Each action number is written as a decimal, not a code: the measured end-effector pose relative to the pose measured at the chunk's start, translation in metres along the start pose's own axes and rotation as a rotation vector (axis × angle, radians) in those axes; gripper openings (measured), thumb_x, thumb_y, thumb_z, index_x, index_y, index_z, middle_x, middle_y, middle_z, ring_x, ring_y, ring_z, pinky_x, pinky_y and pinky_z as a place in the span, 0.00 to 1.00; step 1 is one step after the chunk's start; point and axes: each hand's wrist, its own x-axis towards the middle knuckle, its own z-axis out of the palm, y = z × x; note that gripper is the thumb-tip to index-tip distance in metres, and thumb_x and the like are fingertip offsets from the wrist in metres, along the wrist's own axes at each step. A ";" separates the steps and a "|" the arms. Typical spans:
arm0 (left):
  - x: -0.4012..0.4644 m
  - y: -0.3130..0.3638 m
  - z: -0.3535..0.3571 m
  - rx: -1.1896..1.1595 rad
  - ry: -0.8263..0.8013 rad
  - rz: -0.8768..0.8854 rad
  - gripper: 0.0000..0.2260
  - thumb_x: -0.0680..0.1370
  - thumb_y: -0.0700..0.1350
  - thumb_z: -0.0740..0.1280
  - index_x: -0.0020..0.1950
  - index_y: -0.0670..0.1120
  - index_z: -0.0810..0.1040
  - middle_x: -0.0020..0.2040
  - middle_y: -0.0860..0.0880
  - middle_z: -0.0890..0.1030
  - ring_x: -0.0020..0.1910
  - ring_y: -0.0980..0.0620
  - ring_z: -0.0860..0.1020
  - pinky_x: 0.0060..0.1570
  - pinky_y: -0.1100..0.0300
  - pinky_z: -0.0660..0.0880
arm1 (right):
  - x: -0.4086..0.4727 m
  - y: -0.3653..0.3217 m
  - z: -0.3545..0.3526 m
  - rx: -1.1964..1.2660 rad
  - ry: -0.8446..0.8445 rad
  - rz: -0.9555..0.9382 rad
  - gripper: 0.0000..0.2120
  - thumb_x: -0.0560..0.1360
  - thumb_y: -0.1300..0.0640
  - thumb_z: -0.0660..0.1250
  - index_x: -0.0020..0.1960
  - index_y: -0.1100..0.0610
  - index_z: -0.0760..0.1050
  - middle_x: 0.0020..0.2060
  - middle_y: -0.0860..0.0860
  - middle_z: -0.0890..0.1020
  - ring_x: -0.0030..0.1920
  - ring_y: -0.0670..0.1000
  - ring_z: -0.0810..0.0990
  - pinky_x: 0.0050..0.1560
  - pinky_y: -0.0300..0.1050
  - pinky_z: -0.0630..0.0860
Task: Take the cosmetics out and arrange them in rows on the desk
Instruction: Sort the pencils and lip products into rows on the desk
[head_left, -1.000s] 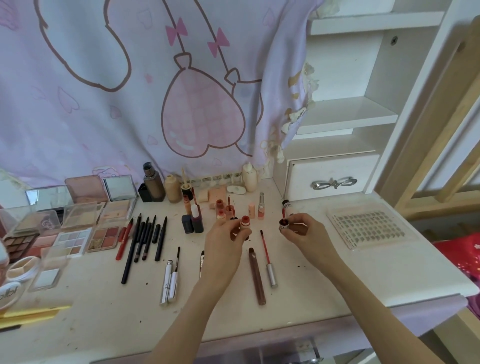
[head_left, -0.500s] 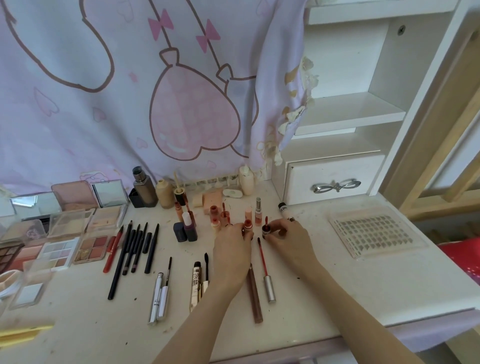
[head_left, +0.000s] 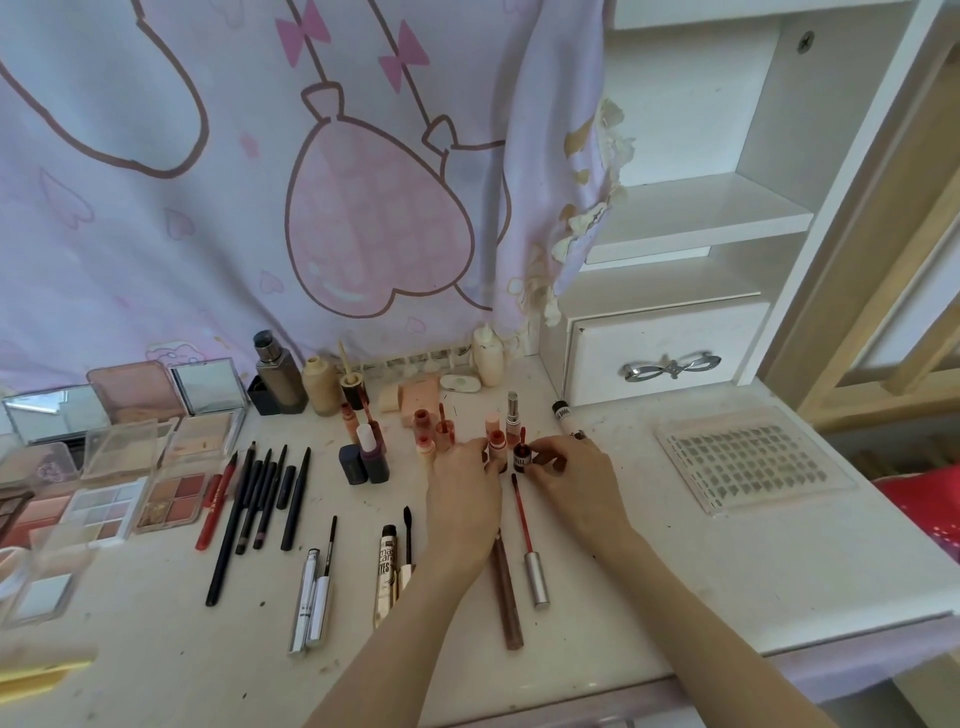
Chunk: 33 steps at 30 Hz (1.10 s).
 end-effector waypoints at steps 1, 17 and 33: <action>-0.002 -0.001 -0.001 0.006 0.013 0.018 0.08 0.78 0.43 0.62 0.52 0.44 0.80 0.46 0.48 0.81 0.47 0.51 0.77 0.45 0.58 0.73 | -0.002 0.000 -0.001 0.040 0.016 0.003 0.07 0.72 0.58 0.69 0.50 0.54 0.79 0.39 0.46 0.80 0.46 0.49 0.75 0.53 0.46 0.71; -0.030 -0.003 -0.045 -0.070 0.037 0.278 0.14 0.79 0.44 0.60 0.65 0.50 0.71 0.54 0.54 0.75 0.49 0.60 0.72 0.50 0.67 0.70 | 0.003 0.003 -0.033 0.030 0.171 0.309 0.07 0.76 0.57 0.62 0.47 0.61 0.69 0.44 0.55 0.76 0.45 0.54 0.72 0.41 0.44 0.64; -0.059 0.019 -0.081 -0.163 -0.104 0.463 0.08 0.77 0.47 0.65 0.54 0.54 0.70 0.45 0.61 0.71 0.42 0.63 0.71 0.44 0.73 0.68 | -0.071 -0.065 -0.077 0.971 -0.115 0.226 0.09 0.75 0.56 0.66 0.39 0.61 0.75 0.25 0.52 0.72 0.26 0.47 0.67 0.27 0.36 0.64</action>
